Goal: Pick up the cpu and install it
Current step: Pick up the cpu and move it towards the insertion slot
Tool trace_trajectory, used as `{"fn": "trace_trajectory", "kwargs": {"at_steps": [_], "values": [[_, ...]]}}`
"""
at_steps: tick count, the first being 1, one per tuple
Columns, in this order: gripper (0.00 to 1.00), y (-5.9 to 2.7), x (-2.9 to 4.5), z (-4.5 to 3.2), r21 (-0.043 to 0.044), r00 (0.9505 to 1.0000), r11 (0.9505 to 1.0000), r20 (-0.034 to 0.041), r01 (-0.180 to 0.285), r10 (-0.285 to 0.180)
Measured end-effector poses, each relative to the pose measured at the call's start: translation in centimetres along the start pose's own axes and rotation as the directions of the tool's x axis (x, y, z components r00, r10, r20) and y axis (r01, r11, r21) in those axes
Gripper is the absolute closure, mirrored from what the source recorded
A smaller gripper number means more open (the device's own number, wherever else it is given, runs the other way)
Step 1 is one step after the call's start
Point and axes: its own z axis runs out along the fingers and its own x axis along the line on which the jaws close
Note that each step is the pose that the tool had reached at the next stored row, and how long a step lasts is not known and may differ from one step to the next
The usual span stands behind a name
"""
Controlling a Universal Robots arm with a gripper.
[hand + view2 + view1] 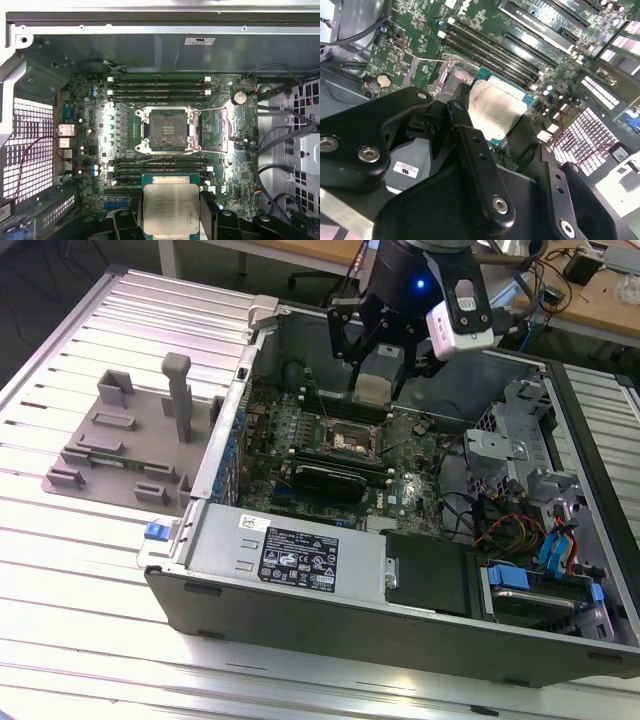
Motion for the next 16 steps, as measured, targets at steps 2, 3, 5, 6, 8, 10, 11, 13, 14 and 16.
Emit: {"fn": "trace_trajectory", "kwargs": {"at_steps": [2,3,5,6,8,10,11,13,14,16], "values": [[0.45,0.18,-0.08,0.39,0.0000,1.0000,1.0000,-0.0002,0.004,-0.004],[0.45,0.25,-0.10,0.55,0.0001,1.0000,1.0000,-0.0003,0.005,-0.005],[0.45,0.54,-0.15,1.13,0.0000,1.0000,1.0000,-0.0004,0.009,-0.009],[0.45,0.66,-0.16,1.30,0.0000,1.0000,1.0000,-0.0004,0.010,-0.010],[0.45,0.93,-0.20,1.59,0.0001,0.9999,0.9999,-0.0005,0.011,-0.011],[0.45,1.47,-0.26,2.04,0.0000,0.9999,0.9999,-0.0006,0.015,-0.015],[0.45,1.64,-0.27,2.22,0.0001,0.9999,0.9999,-0.0007,0.016,-0.016],[0.45,2.00,-0.27,2.51,-0.0001,0.9998,0.9998,-0.0006,0.017,-0.017],[0.45,2.26,-0.27,2.67,-0.0001,0.9998,0.9998,-0.0007,0.018,-0.018],[0.45,2.98,-0.26,3.07,0.0000,0.9998,0.9998,-0.0007,0.018,-0.018]]}}
